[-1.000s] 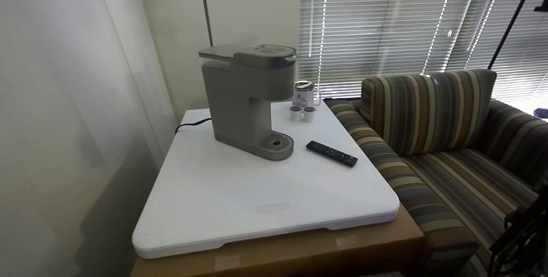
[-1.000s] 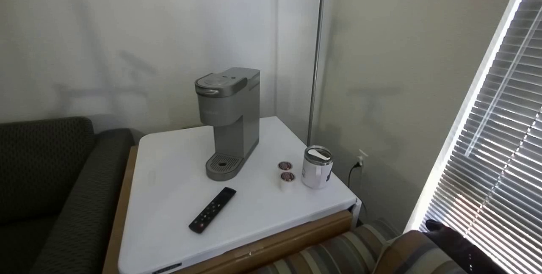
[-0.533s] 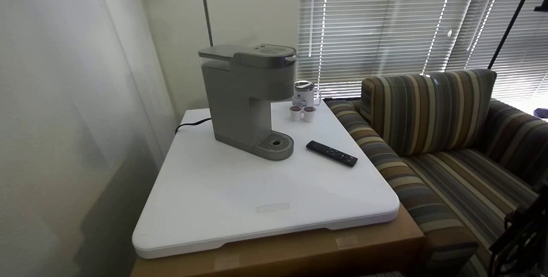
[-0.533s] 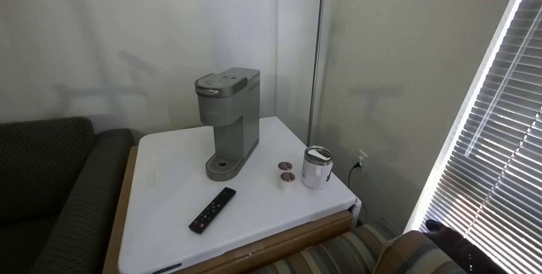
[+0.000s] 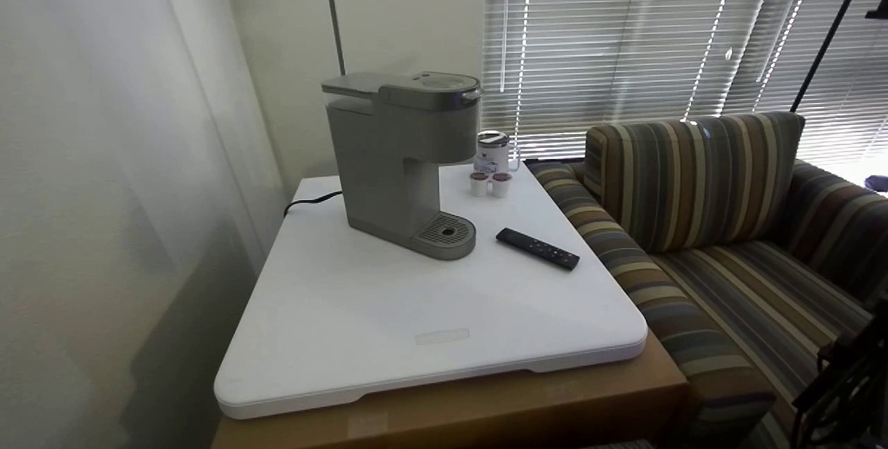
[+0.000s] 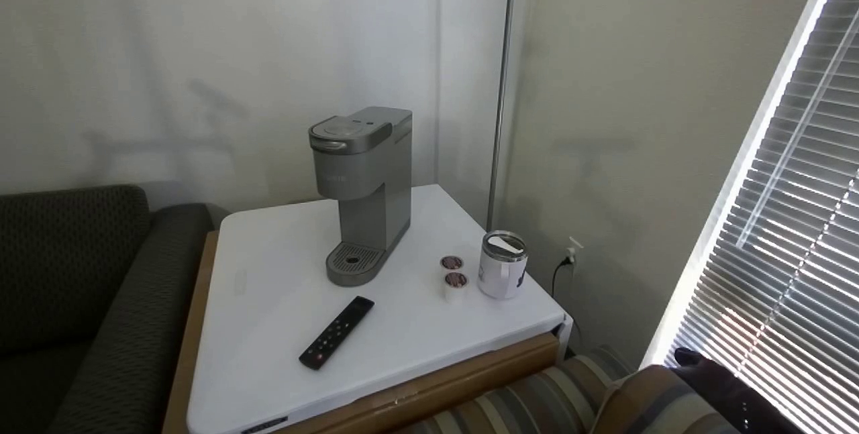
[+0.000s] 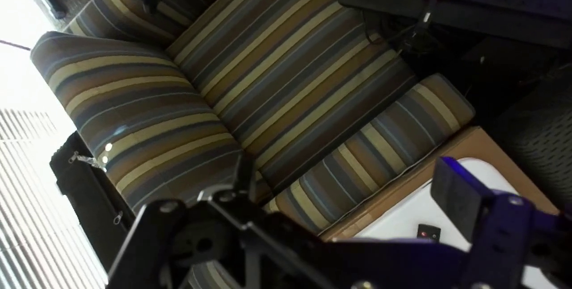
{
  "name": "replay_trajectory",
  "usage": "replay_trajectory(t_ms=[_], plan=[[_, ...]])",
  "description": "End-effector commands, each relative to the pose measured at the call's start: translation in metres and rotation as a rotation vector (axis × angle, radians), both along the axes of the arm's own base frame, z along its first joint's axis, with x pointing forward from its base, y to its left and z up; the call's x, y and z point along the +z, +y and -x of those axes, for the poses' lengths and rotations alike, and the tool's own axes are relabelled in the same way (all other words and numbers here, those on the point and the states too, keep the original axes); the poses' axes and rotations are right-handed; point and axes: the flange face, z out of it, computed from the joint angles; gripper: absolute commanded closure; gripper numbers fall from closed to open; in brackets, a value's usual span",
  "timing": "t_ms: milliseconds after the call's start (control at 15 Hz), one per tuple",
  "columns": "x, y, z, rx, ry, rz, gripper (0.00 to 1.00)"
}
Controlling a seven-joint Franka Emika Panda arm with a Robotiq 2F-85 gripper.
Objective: Open the coffee machine chamber
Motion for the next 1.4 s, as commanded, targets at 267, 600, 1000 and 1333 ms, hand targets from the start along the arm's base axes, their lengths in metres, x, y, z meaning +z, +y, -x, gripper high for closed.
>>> replay_trajectory(t_ms=[267, 600, 1000, 1333], plan=[[-0.022, 0.014, -0.055, 0.11, 0.086, -0.127, 0.0], [-0.031, 0.028, -0.061, 0.101, 0.065, -0.205, 0.0], [-0.028, 0.031, -0.046, -0.043, 0.099, -0.257, 0.0], [-0.026, 0.062, -0.029, -0.32, 0.173, -0.352, 0.0]])
